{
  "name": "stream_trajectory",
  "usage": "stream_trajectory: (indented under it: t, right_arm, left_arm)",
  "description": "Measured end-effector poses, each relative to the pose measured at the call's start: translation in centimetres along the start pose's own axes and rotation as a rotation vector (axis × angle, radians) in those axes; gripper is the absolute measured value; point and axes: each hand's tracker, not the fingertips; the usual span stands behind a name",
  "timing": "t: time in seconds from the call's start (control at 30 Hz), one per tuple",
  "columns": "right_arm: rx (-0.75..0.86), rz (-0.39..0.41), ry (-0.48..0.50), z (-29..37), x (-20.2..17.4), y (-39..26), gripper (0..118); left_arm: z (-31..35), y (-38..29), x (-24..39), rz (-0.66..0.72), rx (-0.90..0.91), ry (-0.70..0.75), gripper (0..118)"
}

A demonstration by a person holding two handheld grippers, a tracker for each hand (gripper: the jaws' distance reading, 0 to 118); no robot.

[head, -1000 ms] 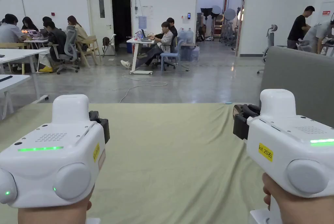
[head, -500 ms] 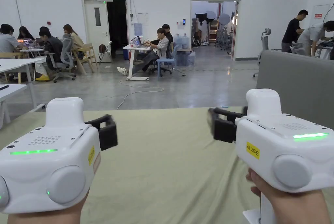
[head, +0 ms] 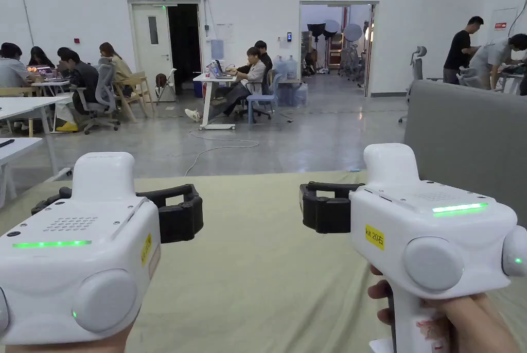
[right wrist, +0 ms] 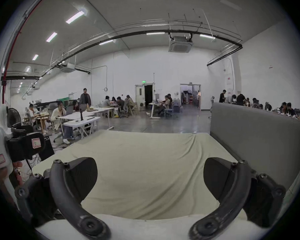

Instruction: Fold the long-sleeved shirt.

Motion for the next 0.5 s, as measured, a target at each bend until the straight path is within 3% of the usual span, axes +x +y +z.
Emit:
stream_trajectory:
  t: [0.17, 0.2, 0.5]
  right_arm:
    - [-0.005, 0.006, 0.010, 0.3, -0.3, 0.0, 118]
    - [-0.007, 0.015, 0.011, 0.1, -0.5, 0.1, 118]
    - [0.017, 0.014, 0.011, 1.1, -0.6, 0.2, 118]
  left_arm:
    - [0.2, 0.5, -0.2, -0.022, 0.052, -0.014, 118]
    - [0.1, 0.0, -0.2, 0.028, -0.023, -0.016, 118]
    - [0.2, 0.3, -0.2, 0.041, -0.020, -0.033, 118]
